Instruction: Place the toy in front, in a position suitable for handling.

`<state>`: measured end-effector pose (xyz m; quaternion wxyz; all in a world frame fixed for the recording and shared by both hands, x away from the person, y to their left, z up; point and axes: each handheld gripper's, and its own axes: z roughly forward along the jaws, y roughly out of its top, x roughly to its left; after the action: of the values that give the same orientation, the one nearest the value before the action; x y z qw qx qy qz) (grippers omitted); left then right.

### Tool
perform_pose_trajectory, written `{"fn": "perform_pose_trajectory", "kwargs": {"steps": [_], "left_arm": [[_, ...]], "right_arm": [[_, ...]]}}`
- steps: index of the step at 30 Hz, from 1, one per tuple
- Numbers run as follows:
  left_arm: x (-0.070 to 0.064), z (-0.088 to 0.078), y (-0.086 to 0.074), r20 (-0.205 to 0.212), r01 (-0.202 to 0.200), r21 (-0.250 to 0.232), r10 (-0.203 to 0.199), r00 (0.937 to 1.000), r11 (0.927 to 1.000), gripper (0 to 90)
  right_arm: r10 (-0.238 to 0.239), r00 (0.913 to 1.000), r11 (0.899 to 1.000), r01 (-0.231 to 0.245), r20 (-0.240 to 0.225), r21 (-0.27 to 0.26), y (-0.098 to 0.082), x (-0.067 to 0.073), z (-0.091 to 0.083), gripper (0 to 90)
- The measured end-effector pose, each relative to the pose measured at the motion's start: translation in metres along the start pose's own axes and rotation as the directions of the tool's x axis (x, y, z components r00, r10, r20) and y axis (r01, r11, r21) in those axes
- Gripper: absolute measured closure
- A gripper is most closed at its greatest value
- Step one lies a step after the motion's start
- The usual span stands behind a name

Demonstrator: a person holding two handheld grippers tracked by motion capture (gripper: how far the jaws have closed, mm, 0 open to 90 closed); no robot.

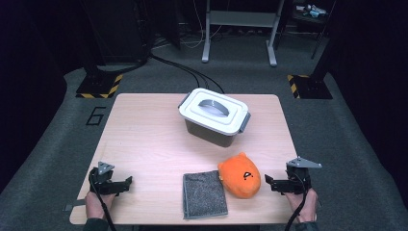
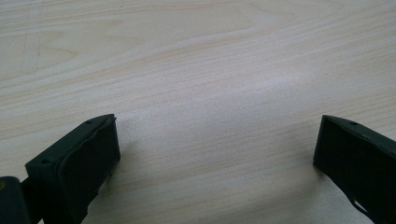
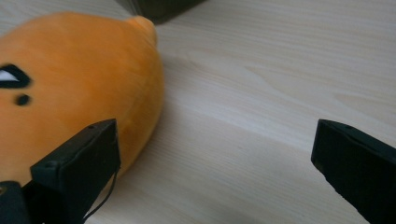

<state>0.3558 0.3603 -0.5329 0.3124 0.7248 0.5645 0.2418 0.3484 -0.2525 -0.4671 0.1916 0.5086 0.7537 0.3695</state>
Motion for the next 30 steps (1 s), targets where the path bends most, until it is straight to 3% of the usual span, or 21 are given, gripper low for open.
{"fn": "perform_pose_trajectory", "kwargs": {"steps": [2,4,7,11,19,28,30], "left_arm": [[0.0,0.0,0.0,0.0,0.0,-0.001,0.0,1.0,1.0,0.0],[0.0,0.0,0.0,0.001,0.001,0.0,-0.001,1.0,1.0,0.0],[0.0,0.0,0.0,0.001,0.001,0.0,-0.001,1.0,1.0,0.0],[0.0,0.0,0.0,0.001,0.001,0.0,-0.001,1.0,1.0,0.0],[0.0,0.0,0.0,0.0,0.0,0.0,0.0,1.0,1.0,0.0],[0.0,0.0,0.0,0.001,0.001,0.0,-0.001,1.0,1.0,0.0],[0.0,0.0,0.0,0.0,0.0,0.0,0.0,1.0,1.0,0.0]], "right_arm": [[-0.008,0.9999,1.0,0.008,-0.006,-0.006,0.002,0.002,-0.001,0.9],[-0.039,0.999,0.999,0.039,-0.02,-0.007,0.012,0.016,-0.005,0.9],[-0.053,0.9975,0.999,0.053,-0.045,-0.011,0.018,0.024,-0.004,0.5],[-0.08,0.9941,0.997,0.081,-0.073,0.009,0.023,0.034,-0.001,0.3],[-0.103,0.9847,0.994,0.107,-0.14,0.018,0.031,0.053,0.006,0.5],[-0.146,0.974,0.985,0.16,-0.173,0.069,0.033,0.073,0.022,1.0],[-0.142,0.9749,0.984,0.158,-0.171,0.083,0.033,0.075,0.025,1.5]]}}
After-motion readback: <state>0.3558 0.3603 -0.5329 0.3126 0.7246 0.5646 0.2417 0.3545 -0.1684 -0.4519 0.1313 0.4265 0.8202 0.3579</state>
